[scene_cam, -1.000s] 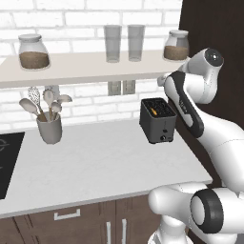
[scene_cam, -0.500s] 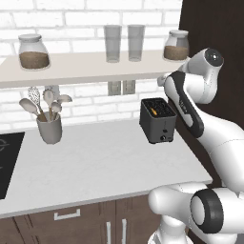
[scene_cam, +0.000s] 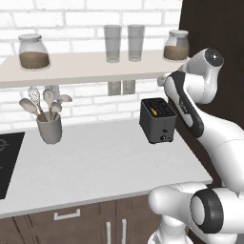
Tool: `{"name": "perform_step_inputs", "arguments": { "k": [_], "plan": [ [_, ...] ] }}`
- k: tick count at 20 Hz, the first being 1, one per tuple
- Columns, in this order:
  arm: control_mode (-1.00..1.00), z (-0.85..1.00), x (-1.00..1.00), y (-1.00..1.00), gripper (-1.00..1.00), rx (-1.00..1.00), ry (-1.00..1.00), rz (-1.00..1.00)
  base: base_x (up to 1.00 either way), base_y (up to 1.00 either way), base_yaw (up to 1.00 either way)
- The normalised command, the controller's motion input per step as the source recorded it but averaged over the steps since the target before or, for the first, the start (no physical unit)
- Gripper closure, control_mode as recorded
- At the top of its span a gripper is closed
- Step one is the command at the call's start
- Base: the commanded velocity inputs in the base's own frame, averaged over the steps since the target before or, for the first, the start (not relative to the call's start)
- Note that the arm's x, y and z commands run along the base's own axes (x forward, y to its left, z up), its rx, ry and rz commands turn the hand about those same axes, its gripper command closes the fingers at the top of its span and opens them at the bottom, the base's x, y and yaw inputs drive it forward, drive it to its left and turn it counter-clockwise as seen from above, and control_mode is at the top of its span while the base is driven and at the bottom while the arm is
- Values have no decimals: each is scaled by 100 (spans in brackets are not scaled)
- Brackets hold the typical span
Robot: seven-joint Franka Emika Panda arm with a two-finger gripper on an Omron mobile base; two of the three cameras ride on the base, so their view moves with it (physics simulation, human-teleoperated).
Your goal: Start the toaster. Once the lever pops up, take the bread to the plate on the dining counter.
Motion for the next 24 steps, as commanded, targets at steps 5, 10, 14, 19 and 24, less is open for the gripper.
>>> {"name": "perform_step_inputs", "arguments": {
  "k": [5,10,14,19,24],
  "plan": [
    [-100,0,0,0,-100,0,0,0,0,0,0],
    [-100,0,0,0,-100,0,0,0,0,0,0],
    [-100,0,0,0,-100,0,0,0,0,0,0],
    [-100,0,0,0,-100,0,0,0,0,0,0],
    [-100,0,0,0,-100,0,0,0,0,0,0]
  ]
}}
